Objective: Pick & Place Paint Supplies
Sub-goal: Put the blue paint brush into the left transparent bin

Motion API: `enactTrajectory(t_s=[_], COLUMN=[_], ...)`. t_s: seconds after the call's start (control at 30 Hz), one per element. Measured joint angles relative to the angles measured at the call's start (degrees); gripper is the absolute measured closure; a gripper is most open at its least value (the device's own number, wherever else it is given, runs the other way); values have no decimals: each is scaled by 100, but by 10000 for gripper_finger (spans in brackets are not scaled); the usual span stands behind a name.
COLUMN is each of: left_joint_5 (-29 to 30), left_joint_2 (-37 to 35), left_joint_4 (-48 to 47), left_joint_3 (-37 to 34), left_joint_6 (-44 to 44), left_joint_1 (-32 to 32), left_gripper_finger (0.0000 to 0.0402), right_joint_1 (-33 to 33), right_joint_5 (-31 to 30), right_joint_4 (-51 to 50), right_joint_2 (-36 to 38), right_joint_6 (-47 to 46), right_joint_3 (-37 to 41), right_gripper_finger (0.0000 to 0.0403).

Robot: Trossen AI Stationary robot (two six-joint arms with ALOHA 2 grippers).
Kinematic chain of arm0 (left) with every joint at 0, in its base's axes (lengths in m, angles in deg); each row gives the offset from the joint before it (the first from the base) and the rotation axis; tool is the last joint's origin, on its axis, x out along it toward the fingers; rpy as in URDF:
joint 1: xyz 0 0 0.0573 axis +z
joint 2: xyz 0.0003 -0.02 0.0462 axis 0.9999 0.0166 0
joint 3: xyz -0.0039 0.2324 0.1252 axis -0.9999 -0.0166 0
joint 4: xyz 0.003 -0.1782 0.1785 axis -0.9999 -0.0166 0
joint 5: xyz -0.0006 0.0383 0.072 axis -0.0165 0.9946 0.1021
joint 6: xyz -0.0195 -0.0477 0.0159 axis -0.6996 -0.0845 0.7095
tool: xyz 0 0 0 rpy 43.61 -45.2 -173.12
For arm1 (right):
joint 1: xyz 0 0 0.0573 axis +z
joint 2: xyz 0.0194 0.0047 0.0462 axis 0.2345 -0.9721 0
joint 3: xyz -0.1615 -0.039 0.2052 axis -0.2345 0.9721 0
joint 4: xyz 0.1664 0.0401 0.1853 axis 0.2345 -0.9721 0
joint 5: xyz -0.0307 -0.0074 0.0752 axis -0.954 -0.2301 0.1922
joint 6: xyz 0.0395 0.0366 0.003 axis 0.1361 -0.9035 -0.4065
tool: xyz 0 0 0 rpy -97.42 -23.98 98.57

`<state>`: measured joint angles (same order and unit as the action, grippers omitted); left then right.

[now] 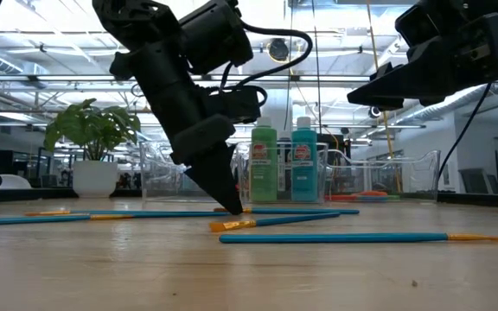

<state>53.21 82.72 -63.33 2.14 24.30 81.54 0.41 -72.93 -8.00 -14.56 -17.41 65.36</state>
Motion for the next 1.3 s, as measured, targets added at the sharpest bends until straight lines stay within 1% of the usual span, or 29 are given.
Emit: enactTrajectory(t_s=[0.23,0.3,0.37,0.5,0.63,0.73,0.87,1.07,1.3], left_joint_5=[-16,-11,-7,9,-74,-187,-152,157,866], left_joint_2=[7,7,7,13,-38,-136,-412,-952,-1769], left_joint_4=[-24,-28,-28,-30,-12,-34,-71,-338,-493], left_joint_3=[-7,-7,-9,-11,-16,4,-5,2,-85], left_joint_6=[12,15,15,13,-195,-432,-375,-172,202], left_joint_1=[-2,-2,-2,-2,24,75,54,-126,-339], left_gripper_finger=[375,390,392,378,393,392,396,400,400], right_joint_1=[0,0,0,0,0,-1,-2,-2,-2], right_joint_5=[0,0,0,0,0,0,-4,-11,-26], right_joint_4=[-1,-1,-1,-1,-1,-5,-58,-80,-82], right_joint_2=[0,0,0,0,0,0,0,2,2], right_joint_6=[-2,-1,-2,-1,0,0,0,0,0], right_joint_3=[0,0,0,0,0,0,2,2,2], right_gripper_finger=[232,232,232,232,232,232,232,232,232])
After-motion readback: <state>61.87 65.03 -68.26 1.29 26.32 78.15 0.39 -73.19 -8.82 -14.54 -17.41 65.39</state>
